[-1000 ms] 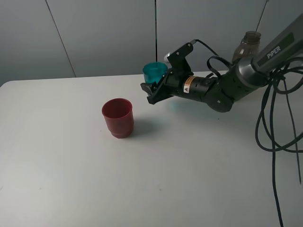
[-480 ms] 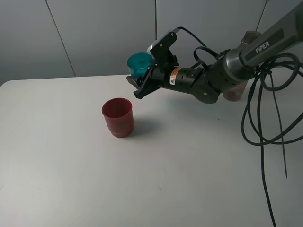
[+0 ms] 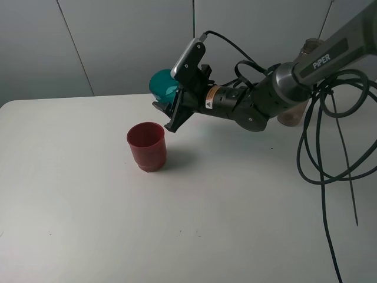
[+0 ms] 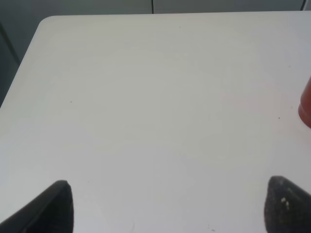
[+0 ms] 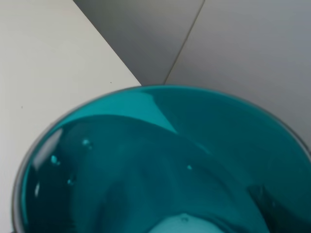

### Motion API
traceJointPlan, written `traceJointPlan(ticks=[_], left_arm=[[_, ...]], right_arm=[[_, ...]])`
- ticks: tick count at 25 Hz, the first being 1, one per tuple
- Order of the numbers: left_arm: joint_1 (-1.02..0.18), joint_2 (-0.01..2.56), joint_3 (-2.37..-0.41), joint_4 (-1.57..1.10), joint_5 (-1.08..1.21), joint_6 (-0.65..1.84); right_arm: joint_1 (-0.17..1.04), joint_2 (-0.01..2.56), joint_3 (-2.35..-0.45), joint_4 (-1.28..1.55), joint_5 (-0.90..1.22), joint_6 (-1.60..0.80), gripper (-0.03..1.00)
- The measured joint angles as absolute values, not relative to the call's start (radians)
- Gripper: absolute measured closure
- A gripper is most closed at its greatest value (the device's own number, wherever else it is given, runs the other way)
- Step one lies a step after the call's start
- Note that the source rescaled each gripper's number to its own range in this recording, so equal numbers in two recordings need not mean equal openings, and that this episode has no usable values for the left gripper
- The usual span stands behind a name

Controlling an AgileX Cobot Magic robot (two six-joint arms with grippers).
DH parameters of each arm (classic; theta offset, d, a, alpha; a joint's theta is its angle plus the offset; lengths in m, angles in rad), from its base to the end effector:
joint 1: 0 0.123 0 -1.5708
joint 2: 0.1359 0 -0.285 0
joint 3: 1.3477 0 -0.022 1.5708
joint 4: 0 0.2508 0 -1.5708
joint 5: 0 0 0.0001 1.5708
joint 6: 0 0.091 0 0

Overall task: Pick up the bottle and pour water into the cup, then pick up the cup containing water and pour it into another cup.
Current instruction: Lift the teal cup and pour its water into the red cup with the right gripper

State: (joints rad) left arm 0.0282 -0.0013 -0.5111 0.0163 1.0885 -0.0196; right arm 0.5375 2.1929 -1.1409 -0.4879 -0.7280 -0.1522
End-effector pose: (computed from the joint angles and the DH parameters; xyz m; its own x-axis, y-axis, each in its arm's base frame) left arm -0.0075 0.0011 0.2781 -0.4689 -0.0253 -0.8829 -0.0466 0.9989 -0.0039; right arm 0.3630 0.2494 0.1109 0.1574 -0.4647 -0.8713 -0.7682 0.4968 -0.4038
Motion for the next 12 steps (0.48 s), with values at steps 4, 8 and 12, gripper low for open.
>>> traceJointPlan(ticks=[4, 8, 12], left_arm=[[0.028, -0.001, -0.511, 0.016, 1.088, -0.02], [0.028, -0.001, -0.511, 0.016, 1.088, -0.02], [0.028, -0.001, -0.511, 0.016, 1.088, -0.02]], right_arm=[[0.542, 2.193, -1.141, -0.488, -0.728, -0.271, 0.9], [0.556, 2.193, -1.141, -0.486, -0.728, -0.448, 0.9], [0.557, 2.193, -1.141, -0.486, -0.735, -0.625, 0.9]])
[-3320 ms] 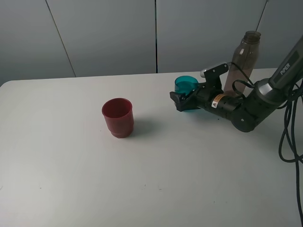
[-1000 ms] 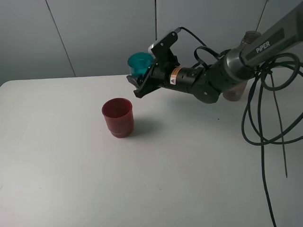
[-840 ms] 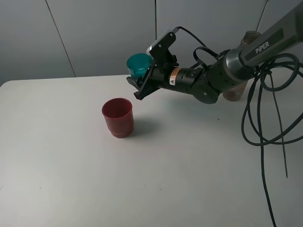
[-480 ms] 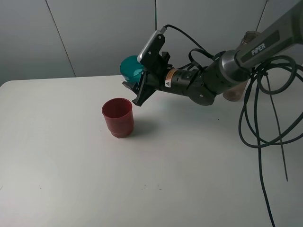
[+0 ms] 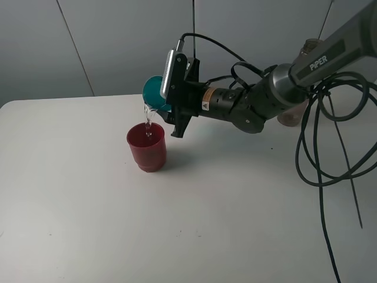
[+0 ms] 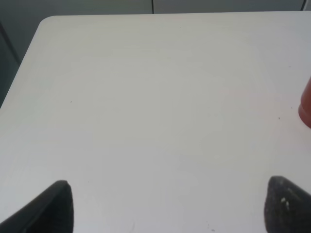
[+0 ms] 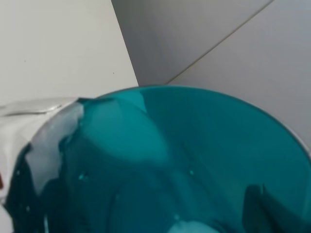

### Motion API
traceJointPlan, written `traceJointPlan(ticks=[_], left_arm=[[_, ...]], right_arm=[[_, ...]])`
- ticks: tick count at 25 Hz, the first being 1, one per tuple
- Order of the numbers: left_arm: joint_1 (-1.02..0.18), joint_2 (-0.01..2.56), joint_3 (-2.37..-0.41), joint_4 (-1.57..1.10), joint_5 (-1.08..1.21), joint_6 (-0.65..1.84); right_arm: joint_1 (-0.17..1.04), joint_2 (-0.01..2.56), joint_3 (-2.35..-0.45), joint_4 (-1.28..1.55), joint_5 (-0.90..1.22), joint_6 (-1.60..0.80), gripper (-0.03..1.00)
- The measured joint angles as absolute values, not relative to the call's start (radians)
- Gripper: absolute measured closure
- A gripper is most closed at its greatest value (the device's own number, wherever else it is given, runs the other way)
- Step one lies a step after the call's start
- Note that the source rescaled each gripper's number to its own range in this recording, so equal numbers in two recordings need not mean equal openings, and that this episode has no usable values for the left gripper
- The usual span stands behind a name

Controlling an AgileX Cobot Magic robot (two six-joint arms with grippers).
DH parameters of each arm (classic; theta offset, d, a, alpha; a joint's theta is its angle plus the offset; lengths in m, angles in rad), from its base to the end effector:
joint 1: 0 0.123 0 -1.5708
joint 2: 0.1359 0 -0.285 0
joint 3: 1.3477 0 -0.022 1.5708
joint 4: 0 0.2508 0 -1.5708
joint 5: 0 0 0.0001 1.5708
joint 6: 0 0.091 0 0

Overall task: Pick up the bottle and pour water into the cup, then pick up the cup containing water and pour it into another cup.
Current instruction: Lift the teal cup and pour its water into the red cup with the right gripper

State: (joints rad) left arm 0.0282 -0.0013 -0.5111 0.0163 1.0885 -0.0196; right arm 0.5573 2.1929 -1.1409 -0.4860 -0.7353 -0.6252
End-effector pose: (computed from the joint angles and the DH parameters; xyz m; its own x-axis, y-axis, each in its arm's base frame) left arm -0.0075 0.0011 0.2781 -0.4689 -0.0253 -0.8829 -0.0466 0.9989 -0.0039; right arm 0.3581 0.2567 0.1115 0.5050 -0.6260 -0.5942 -0.6141 0.2232 -0.7570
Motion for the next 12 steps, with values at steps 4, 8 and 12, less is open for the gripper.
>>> traceJointPlan(ticks=[4, 8, 12], left_arm=[[0.028, -0.001, -0.511, 0.016, 1.088, -0.02], [0.028, -0.001, -0.511, 0.016, 1.088, -0.02], [0.028, -0.001, -0.511, 0.016, 1.088, -0.02]], right_arm=[[0.559, 2.193, -1.141, -0.478, -0.742, -0.731, 0.9], [0.559, 2.193, -1.141, -0.45, -0.746, -0.829, 0.9], [0.559, 2.193, -1.141, -0.422, -0.776, -0.887, 0.9]])
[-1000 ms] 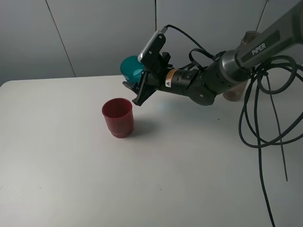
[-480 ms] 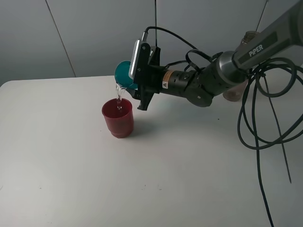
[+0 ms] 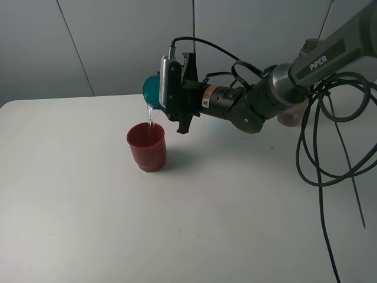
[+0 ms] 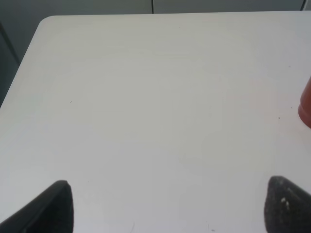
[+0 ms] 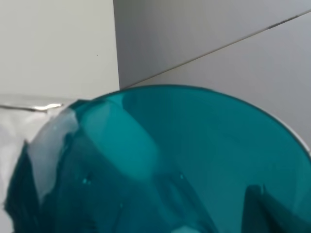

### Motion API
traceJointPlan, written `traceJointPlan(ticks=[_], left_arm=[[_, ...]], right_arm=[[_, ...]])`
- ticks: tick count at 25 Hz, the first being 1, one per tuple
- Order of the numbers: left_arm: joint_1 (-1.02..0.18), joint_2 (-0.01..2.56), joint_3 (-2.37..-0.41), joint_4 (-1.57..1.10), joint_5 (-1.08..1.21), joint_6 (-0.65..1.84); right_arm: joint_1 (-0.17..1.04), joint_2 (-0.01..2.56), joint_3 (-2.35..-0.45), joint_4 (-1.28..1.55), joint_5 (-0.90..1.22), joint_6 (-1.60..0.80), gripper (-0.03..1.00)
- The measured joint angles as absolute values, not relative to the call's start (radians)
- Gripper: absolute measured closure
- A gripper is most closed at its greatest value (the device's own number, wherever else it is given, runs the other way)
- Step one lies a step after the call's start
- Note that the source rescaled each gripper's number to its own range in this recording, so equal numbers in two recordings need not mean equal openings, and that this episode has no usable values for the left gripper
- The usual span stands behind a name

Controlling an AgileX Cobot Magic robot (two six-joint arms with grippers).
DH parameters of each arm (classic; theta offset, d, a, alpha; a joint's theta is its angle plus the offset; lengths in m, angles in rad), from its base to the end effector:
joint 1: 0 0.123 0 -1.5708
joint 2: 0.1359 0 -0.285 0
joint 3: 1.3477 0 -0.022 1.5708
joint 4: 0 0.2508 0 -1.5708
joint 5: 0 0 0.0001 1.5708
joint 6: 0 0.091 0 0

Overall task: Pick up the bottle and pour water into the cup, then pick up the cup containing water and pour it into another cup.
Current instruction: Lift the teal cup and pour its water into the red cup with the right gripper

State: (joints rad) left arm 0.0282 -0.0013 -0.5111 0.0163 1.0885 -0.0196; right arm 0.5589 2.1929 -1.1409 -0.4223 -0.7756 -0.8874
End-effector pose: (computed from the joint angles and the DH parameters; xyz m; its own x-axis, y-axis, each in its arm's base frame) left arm -0.0075 0.0011 0.2781 -0.4689 -0.0253 -0.8829 -0.0466 0.9989 -0.0039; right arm 0.3606 0.2563 0.1160 0.6214 -0.6635 -0.4166 -0.4552 0.1270 -0.8813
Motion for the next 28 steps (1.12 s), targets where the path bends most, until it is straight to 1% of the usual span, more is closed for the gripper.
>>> traceJointPlan(ticks=[28], left_arm=[[0.028, -0.001, -0.511, 0.016, 1.088, -0.02]], right_arm=[[0.561, 2.187, -1.141, -0.408, -0.99, -1.221, 0.9]])
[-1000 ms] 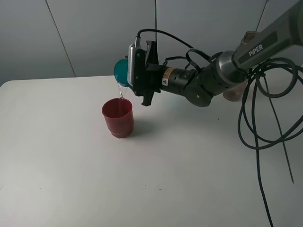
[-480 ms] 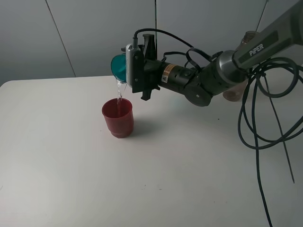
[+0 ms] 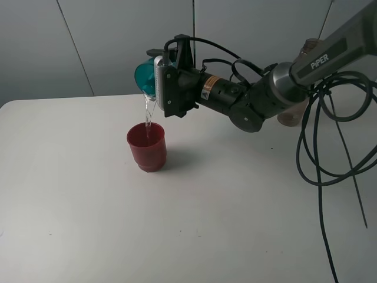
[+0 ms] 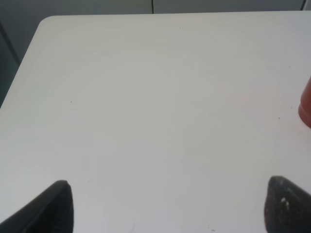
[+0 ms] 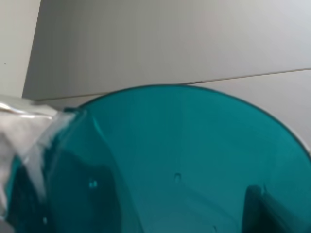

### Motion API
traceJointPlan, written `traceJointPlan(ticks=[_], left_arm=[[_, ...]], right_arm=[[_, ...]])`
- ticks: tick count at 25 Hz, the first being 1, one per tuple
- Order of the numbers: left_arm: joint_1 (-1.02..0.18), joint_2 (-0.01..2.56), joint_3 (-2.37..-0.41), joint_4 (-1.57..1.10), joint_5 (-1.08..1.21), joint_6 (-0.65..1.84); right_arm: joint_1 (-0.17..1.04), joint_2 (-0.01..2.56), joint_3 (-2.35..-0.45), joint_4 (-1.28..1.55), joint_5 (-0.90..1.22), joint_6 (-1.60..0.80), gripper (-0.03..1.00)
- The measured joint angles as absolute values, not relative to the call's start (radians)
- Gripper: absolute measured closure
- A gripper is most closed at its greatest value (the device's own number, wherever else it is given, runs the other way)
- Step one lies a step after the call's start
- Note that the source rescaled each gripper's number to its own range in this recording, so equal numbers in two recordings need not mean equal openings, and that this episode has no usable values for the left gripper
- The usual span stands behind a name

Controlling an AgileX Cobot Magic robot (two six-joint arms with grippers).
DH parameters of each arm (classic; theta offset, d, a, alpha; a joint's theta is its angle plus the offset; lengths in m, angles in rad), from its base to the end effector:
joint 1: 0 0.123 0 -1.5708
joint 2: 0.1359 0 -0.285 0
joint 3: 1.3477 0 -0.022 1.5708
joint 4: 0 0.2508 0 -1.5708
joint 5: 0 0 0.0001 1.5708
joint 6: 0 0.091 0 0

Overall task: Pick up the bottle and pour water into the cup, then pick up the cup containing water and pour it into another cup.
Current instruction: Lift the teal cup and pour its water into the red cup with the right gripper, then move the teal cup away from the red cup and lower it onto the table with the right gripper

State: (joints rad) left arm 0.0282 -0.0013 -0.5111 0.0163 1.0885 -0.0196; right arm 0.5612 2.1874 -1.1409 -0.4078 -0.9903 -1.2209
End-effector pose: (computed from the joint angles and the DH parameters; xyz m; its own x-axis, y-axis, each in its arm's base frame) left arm -0.0075 0.0011 0.2781 -0.4689 -0.0253 -0.8829 -0.0466 0.9989 -0.0039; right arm 0.3587 0.2611 0.1375 0.7766 -0.6185 -0.1199 -0.0990 0.0681 -0.9928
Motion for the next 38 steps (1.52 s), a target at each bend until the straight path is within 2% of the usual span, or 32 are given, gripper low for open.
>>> traceJointPlan(ticks=[24, 38], left_arm=[[0.028, -0.001, -0.511, 0.016, 1.088, -0.021], [0.028, -0.001, -0.511, 0.016, 1.088, -0.021]], right_arm=[[0.564, 2.187, -1.142, -0.465, -1.068, -1.517, 0.9], [0.566, 2.187, -1.142, -0.505, -1.13, -1.528, 0.9]])
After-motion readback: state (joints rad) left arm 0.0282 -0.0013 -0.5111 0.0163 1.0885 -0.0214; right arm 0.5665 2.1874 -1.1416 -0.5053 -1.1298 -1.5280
